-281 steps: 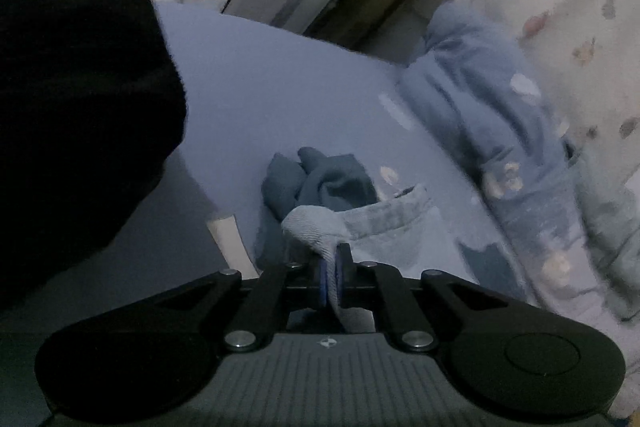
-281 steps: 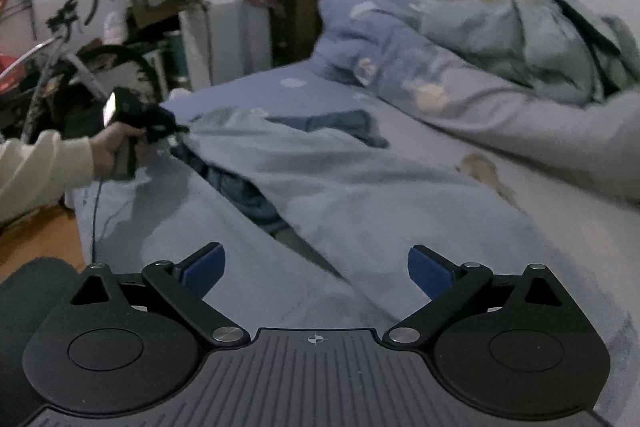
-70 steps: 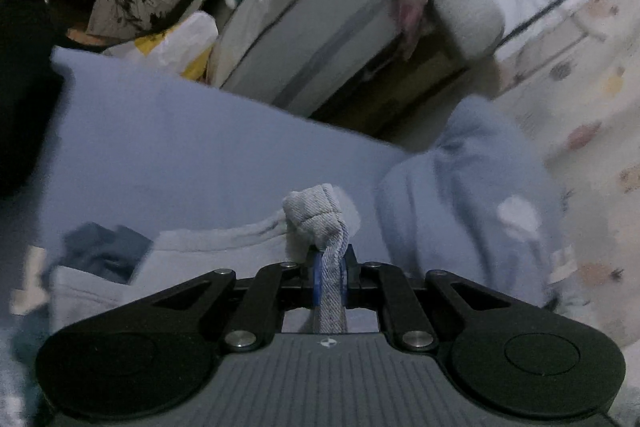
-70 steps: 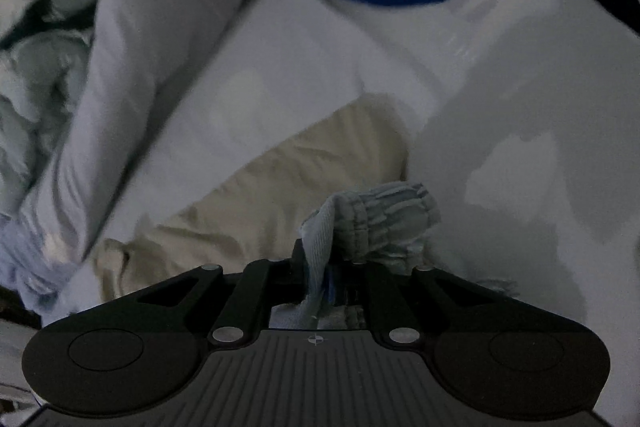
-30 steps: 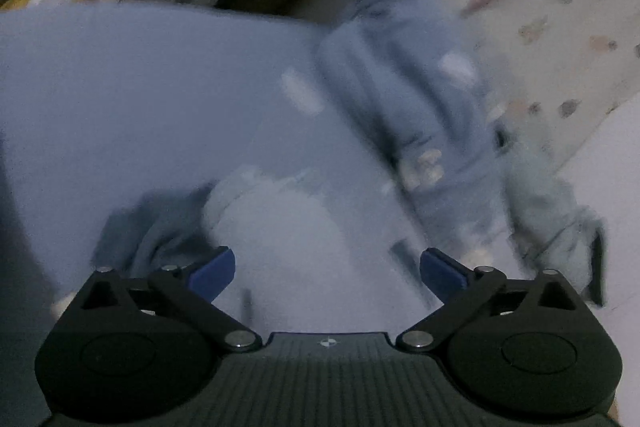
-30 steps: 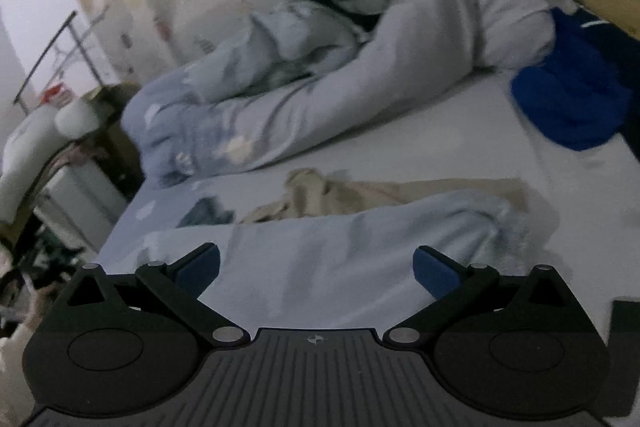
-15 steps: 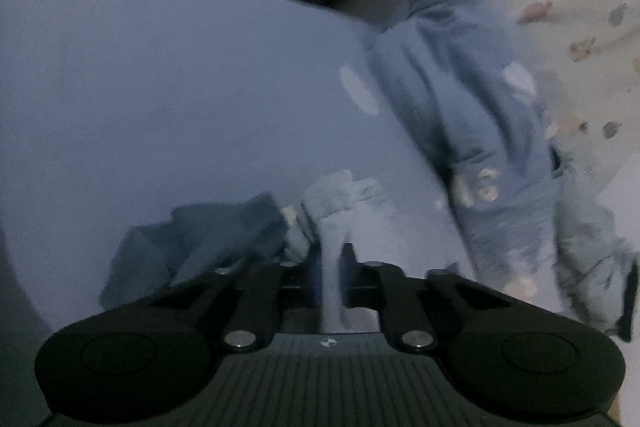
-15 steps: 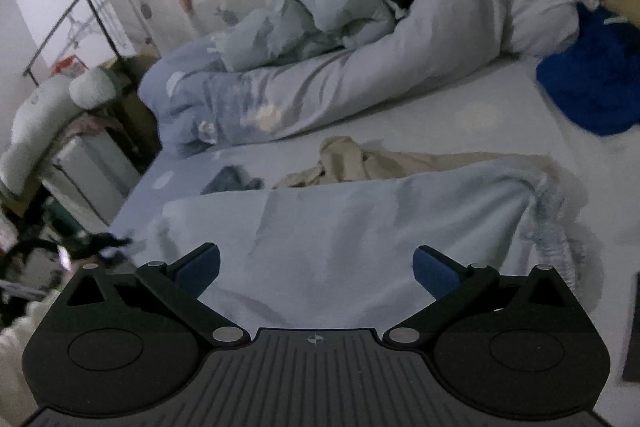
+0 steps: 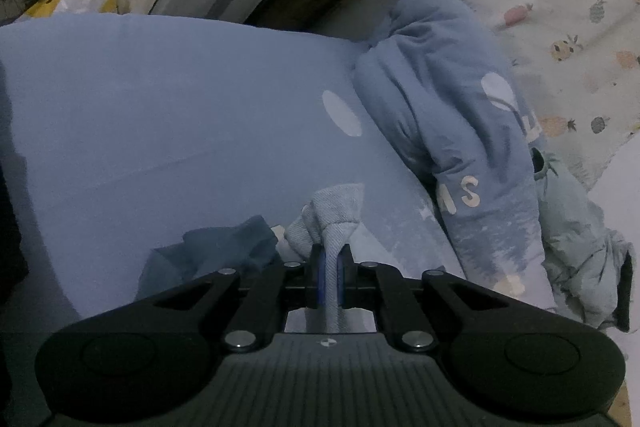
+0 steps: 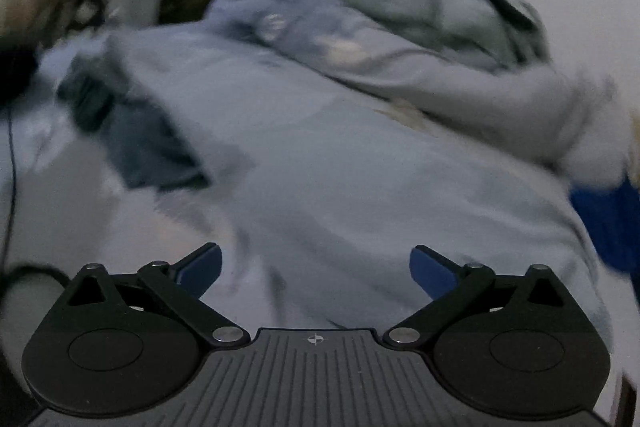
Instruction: Fold clothes
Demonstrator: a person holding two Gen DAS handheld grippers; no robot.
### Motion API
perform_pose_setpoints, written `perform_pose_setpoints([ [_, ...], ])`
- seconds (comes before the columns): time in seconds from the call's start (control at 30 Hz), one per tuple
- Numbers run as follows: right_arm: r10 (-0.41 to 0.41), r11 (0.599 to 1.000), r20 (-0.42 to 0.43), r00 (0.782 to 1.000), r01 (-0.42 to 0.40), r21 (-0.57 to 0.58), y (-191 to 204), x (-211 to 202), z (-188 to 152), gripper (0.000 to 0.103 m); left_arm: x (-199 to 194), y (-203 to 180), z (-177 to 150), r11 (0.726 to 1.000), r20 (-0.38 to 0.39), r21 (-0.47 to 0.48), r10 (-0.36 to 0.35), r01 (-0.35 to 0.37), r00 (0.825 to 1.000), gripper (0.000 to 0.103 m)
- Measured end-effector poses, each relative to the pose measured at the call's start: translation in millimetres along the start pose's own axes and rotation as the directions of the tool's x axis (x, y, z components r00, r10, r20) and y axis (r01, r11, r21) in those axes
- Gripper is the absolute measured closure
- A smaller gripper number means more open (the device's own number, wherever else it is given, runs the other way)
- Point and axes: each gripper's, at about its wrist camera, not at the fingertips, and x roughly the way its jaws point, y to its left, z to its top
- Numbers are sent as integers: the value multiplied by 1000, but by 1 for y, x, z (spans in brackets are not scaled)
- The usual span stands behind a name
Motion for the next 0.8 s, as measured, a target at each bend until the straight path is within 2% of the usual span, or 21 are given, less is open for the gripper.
perform_pose_setpoints([
  [0.07,-35,998,-4,999,35,-61,16,22,-1,17,-4,2,1,1000,-1,-3,-2,2,1000,95],
  [0.1,-57,995,-14,998,55,-88,20,32,0,25,-5,3,2,1000,-1,-6,-7,7,1000,95],
  [0.13,-79,991,-27,996,76,-113,23,42,1,38,-6,3,2,1000,-1,-8,-9,9,1000,95],
  [0.17,-103,986,-38,994,96,-138,25,52,3,42,-6,4,3,1000,-1,-11,-11,11,1000,95],
  [0.2,-99,983,-53,994,90,-158,23,58,4,53,-8,6,2,1000,-3,-13,-10,10,1000,95],
  [0.23,-85,982,-70,994,72,-175,18,61,6,71,-8,8,2,1000,-5,-19,-7,7,1000,95],
  [0.3,-45,982,-89,995,28,-189,7,59,14,90,-9,10,3,1000,-10,-23,-5,5,1000,95],
  [0.33,-21,980,-95,995,1,-200,0,54,19,94,-10,9,3,1000,-13,-20,-7,7,1000,95],
  [0.4,5,972,-88,996,-26,-235,-13,39,29,96,-13,7,3,1000,-19,-13,-10,10,1000,95],
  [0.47,-7,959,-82,997,-16,-281,-24,23,38,98,-17,6,3,1000,-26,-12,-22,22,999,95],
  [0.63,-24,949,-91,996,-6,-316,-50,-5,54,98,-37,13,-10,994,-36,-14,-108,107,994,95],
  [0.67,-13,949,-116,993,-25,-313,-52,-3,49,98,-37,17,-17,994,-39,-7,-107,107,993,95],
  [0.77,39,954,-188,981,-92,-285,-46,13,33,96,-21,40,-32,1000,-78,-11,-21,20,997,94],
  [0.8,50,954,-211,976,-109,-279,-42,19,26,95,-20,46,-34,999,-74,-29,-32,30,997,93],
])
